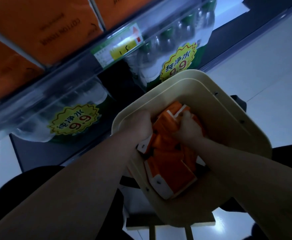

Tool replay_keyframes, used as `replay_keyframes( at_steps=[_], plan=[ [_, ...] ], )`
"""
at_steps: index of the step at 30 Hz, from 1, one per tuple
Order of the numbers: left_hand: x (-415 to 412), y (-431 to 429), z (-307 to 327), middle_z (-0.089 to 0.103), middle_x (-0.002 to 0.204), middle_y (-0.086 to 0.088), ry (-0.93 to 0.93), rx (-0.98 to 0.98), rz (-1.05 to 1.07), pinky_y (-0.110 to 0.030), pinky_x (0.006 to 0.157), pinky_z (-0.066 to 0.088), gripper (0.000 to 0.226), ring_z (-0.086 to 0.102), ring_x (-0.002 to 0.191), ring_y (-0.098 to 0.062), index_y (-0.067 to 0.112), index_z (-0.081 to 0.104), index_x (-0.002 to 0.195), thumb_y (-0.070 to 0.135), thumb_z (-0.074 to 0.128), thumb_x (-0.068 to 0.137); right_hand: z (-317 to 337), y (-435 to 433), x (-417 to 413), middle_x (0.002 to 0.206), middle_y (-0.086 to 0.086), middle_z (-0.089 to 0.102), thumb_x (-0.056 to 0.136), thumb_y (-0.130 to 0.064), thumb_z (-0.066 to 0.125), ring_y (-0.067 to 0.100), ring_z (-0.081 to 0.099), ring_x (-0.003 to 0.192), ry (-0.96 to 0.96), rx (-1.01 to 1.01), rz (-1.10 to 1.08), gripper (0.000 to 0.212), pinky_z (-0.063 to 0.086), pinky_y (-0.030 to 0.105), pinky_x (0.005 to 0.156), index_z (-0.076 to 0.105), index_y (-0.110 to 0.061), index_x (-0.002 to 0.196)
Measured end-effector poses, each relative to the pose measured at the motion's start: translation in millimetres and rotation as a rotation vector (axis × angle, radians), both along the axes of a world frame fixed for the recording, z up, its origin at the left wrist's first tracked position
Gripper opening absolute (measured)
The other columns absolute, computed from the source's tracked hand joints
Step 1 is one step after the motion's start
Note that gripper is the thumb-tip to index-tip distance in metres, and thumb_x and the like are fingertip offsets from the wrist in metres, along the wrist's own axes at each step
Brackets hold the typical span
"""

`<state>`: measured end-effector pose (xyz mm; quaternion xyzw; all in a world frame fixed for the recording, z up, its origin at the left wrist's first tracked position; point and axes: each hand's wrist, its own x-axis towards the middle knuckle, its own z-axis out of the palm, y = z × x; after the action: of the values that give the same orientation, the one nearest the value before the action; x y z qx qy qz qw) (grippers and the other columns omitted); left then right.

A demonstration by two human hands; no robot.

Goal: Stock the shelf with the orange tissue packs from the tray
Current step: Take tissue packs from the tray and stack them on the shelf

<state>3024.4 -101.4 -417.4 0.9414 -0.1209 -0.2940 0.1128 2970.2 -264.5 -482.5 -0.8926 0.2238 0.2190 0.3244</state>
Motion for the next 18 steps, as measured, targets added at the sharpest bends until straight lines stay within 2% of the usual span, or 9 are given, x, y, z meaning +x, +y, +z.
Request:
replay_keyframes(
  at_steps=[2, 5, 9, 13, 16, 18],
  plan=[
    [-1, 3, 8, 0.057, 0.09, -0.002, 0.009, -0.025, 0.009, -0.031, 0.069, 0.042, 0.009, 0.055, 0.084, -0.017, 0.014, 0.058, 0.097, 0.02, 0.052, 0.094, 12, -8, -3, 0.118, 0.012, 0.056, 0.071, -0.037, 0.076, 0.033, 0.053, 0.113, -0.032, -0.057, 0.104, 0.064, 0.046, 0.045, 0.09, 0.046, -0.012, 0.122],
    [-6, 8, 18, 0.051, 0.091, 0.003, -0.023, -0.025, -0.017, -0.026, 0.07, 0.033, 0.011, 0.048, 0.084, -0.014, 0.013, 0.057, 0.104, 0.018, 0.053, 0.095, 34, -17, -9, 0.118, 0.013, 0.052, 0.073, -0.036, 0.071, 0.035, 0.05, 0.113, -0.093, -0.12, 0.26, 0.049, 0.045, 0.046, 0.092, 0.059, -0.017, 0.117],
    [-24, 9, 27, 0.059, 0.117, -0.009, -0.002, -0.061, -0.054, -0.026, 0.078, 0.038, 0.024, 0.054, 0.107, -0.024, 0.01, 0.059, 0.116, 0.017, 0.056, 0.093, 59, -20, -25, 0.117, 0.013, 0.055, 0.076, -0.028, 0.068, 0.036, 0.054, 0.109, -0.125, -0.123, 0.309, 0.052, 0.046, 0.039, 0.089, 0.05, -0.02, 0.125],
    [-46, 12, 30, 0.056, 0.124, -0.007, 0.062, -0.087, -0.143, -0.025, 0.081, 0.038, 0.034, 0.051, 0.113, -0.024, 0.017, 0.055, 0.122, 0.016, 0.059, 0.089, 77, -25, -43, 0.106, 0.008, 0.06, 0.077, -0.031, 0.068, 0.03, 0.06, 0.097, -0.091, -0.103, 0.281, 0.055, 0.046, 0.037, 0.08, 0.039, -0.014, 0.121],
    [-53, 10, 34, 0.052, 0.129, -0.005, -0.001, -0.085, -0.172, -0.033, 0.094, 0.044, 0.051, 0.047, 0.119, -0.023, 0.021, 0.051, 0.129, 0.027, 0.071, 0.082, 87, -27, -53, 0.103, 0.001, 0.061, 0.071, -0.034, 0.07, 0.023, 0.06, 0.097, -0.152, -0.083, 0.311, 0.047, 0.048, 0.035, 0.082, 0.049, -0.02, 0.111],
    [-56, 6, 42, 0.049, 0.131, -0.003, -0.044, -0.111, -0.164, -0.037, 0.097, 0.043, 0.064, 0.044, 0.122, -0.022, 0.023, 0.048, 0.132, 0.035, 0.077, 0.077, 95, -27, -56, 0.109, 0.003, 0.062, 0.068, -0.033, 0.073, 0.026, 0.06, 0.101, -0.19, -0.05, 0.324, 0.052, 0.048, 0.035, 0.081, 0.051, -0.024, 0.114]
  ],
)
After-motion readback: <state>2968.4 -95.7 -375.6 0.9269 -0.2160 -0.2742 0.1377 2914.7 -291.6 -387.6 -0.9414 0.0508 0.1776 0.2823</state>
